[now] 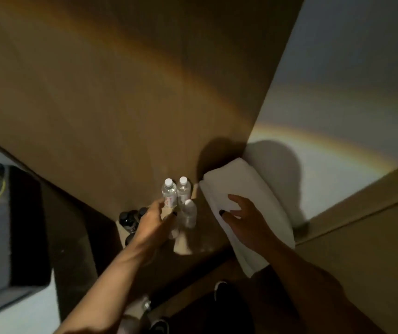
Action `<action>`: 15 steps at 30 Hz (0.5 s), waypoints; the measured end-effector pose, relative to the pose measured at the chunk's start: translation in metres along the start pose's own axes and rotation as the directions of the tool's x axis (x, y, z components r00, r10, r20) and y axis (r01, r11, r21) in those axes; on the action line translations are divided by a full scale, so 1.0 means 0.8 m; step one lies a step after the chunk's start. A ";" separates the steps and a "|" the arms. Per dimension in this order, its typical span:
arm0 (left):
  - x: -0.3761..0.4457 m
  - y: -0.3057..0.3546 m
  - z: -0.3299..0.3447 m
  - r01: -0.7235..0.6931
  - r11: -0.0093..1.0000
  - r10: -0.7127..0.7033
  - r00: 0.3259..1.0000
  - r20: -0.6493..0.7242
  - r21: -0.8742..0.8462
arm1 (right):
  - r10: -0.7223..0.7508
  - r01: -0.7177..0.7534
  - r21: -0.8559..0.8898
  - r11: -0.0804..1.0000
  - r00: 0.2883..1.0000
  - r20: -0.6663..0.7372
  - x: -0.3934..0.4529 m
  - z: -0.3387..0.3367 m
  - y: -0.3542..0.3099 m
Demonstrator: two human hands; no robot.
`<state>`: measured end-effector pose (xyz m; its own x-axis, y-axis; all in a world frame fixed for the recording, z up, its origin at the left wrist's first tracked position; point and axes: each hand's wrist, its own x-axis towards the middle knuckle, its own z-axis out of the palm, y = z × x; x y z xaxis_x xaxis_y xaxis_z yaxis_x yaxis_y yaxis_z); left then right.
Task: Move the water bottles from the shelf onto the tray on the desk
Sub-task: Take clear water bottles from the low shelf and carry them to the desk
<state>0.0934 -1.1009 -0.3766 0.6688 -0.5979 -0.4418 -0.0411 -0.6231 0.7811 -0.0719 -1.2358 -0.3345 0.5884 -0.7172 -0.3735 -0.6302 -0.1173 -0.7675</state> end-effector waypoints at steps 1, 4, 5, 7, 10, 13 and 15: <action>0.006 0.003 0.006 0.008 1.000 -0.007 0.999 -0.051 0.012 | -0.009 0.009 -0.005 1.000 0.999 0.047 0.018 -0.006 0.004; 0.027 -0.004 0.032 0.108 0.994 -0.103 0.987 -0.125 0.033 | -0.047 0.054 -0.036 0.998 0.985 0.165 0.067 -0.016 0.018; 0.034 -0.011 0.044 0.139 0.990 -0.136 0.981 -0.137 0.018 | -0.057 0.067 -0.046 0.997 0.978 0.200 0.081 -0.017 0.024; 0.047 -0.023 0.066 0.172 0.985 -0.173 0.972 -0.159 -0.016 | -0.069 0.082 -0.043 0.996 0.967 0.246 0.105 -0.016 0.038; 0.070 -0.043 0.092 0.196 0.981 -0.192 0.959 -0.211 0.001 | -0.062 0.064 0.005 0.998 0.954 0.294 0.134 -0.005 0.061; 0.092 -0.071 0.112 0.198 0.980 -0.185 0.947 -0.261 0.022 | -0.034 0.025 0.030 0.999 0.940 0.340 0.160 0.022 0.088; 0.115 -0.098 0.124 0.180 0.979 -0.135 0.929 -0.344 0.100 | -0.034 0.011 0.068 0.998 0.936 0.350 0.179 0.047 0.110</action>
<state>0.0844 -1.1567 -0.5221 0.8825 -0.2976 -0.3641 0.0055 -0.7677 0.6408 -0.0240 -1.3232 -0.4752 0.7494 -0.4273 -0.5058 -0.5879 -0.0778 -0.8052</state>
